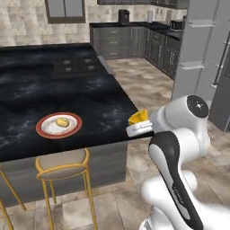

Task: Take the cheese, fish, and potato from the fridge and place them on the plate on the dining counter to create an appetizer plate.

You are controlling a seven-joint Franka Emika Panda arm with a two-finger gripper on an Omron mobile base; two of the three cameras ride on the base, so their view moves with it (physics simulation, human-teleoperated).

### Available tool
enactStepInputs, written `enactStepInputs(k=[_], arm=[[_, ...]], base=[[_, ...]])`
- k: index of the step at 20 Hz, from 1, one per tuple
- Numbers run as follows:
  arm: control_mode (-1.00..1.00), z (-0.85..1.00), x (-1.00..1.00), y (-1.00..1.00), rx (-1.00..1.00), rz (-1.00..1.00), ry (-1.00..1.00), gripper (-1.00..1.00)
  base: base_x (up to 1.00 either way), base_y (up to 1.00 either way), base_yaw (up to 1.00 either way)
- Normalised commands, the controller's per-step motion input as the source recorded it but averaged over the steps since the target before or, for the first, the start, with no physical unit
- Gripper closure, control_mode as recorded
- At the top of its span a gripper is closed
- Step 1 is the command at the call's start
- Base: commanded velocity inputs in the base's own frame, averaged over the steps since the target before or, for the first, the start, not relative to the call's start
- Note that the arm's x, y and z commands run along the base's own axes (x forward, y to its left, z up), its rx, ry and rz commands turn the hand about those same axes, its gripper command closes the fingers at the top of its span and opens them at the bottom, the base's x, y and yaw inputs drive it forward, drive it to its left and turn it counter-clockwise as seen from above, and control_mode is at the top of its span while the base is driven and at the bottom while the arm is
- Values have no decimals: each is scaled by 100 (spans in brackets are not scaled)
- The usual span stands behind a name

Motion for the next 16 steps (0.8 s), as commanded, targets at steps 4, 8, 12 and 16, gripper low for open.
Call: enactStepInputs(k=[4, 8, 12, 16], arm=[[100, 0, 0, 0, 0, 0, 0, 100], [100, 0, 0, 0, 0, 0, 0, 100], [100, 0, 0, 0, 0, 0, 0, 100], [100, 0, 0, 0, 0, 0, 0, 100]], base=[[69, 100, 12], [62, 100, 11], [49, 100, 9], [37, 100, 6]])
